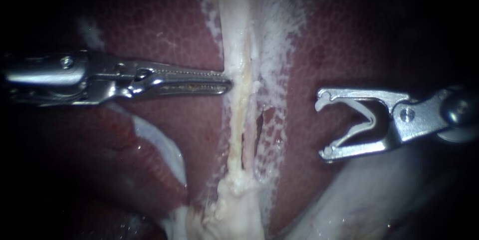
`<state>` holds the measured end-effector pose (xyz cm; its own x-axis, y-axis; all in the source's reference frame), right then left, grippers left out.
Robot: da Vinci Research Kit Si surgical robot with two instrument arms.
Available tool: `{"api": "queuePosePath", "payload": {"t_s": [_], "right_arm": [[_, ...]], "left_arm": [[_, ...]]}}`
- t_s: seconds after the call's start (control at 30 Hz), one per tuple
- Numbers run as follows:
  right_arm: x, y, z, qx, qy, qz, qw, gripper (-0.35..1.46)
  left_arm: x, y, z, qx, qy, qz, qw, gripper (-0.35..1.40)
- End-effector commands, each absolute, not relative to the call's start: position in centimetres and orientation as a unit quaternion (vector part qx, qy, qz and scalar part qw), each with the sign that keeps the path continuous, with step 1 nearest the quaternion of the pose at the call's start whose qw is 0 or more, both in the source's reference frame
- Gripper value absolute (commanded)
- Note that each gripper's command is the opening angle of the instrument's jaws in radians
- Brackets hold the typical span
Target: Grabbing gallbladder
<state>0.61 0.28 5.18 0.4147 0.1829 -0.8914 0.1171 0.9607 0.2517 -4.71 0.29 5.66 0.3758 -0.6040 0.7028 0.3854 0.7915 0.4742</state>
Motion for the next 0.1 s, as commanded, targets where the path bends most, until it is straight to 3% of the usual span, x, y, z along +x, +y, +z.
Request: {"api": "queuePosePath", "payload": {"t_s": [0.03, 0.1], "right_arm": [[0.61, 0.28, 5.18, 0.139, 0.541, 0.020, 0.829, 0.58], [0.61, 0.28, 5.18, 0.139, 0.541, 0.020, 0.829, 0.58]], "left_arm": [[-4.71, 0.29, 5.65, 0.116, -0.470, -0.301, 0.821, -0.35], [-4.71, 0.28, 5.64, 0.116, -0.470, -0.302, 0.821, -0.35]]}}
